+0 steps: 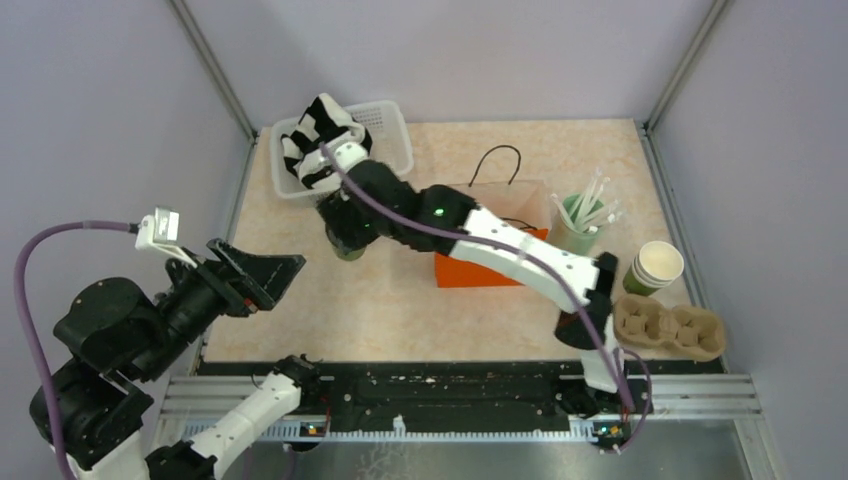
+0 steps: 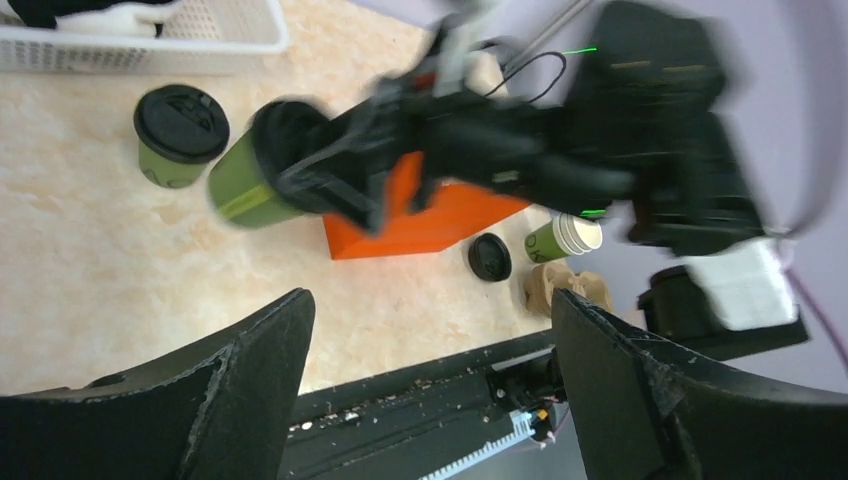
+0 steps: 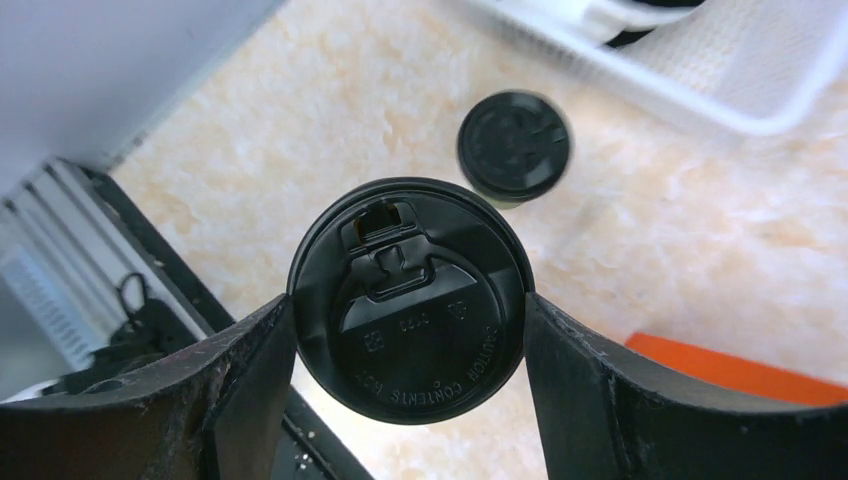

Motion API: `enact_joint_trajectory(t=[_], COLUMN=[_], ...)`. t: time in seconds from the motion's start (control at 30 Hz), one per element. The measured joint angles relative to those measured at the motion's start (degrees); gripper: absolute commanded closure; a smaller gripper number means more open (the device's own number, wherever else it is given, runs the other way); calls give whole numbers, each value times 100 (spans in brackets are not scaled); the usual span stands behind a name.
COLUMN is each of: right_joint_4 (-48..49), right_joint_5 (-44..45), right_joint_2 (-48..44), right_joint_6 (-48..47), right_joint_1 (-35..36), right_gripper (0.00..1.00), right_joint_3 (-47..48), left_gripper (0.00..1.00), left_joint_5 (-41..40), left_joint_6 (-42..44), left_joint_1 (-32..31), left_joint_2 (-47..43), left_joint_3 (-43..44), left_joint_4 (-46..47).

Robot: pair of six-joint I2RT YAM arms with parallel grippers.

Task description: Pack the takeout coffee

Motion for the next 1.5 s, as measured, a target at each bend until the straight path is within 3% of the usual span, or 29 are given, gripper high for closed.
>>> enact_joint_trajectory(t=[0.27,0.43,0.6,0.77,0.83,1.0,1.17,1.5], right_joint_4=[-17,-4,173,107,55,-87,-105,-101], right_joint_5=[621,1443,2304,2881,2981,3176,3252,3281], right_joint_2=[-3047,-4481,-5421,-5724,-5764,-5823,-5882,-5904], right_joint_6=[-229,-599,-929,-1156,-1220,-1364,-1515,-1880], right_joint_1=[-17,-24,-39,-46,-46,-48,-48,-48], right_gripper=[49,50,50,50,50,50,50,52], right_joint_3=[-619,-634,-1263,-1930,-2020,-2168,-2170,-2142], left_gripper=[10,13,9,15,23,33,45,51], left_joint_5=[286,960,1054,597,321,-192,-675,-1185], left_joint_6=[-420,-435,-302,-221,-216,-129,-33,-22], left_joint_1=[-190,-192,-343,-1001,-1185,-1246,-1360,-1687], left_joint_2=[264,1523,2994,4142,4424,4765,5396,5718], left_joint_3=[-1189,-1665,-1716,-1344,-1137,-728,243,326], left_joint_4=[1172,2162,2715,2638,2564,2387,2197,1707])
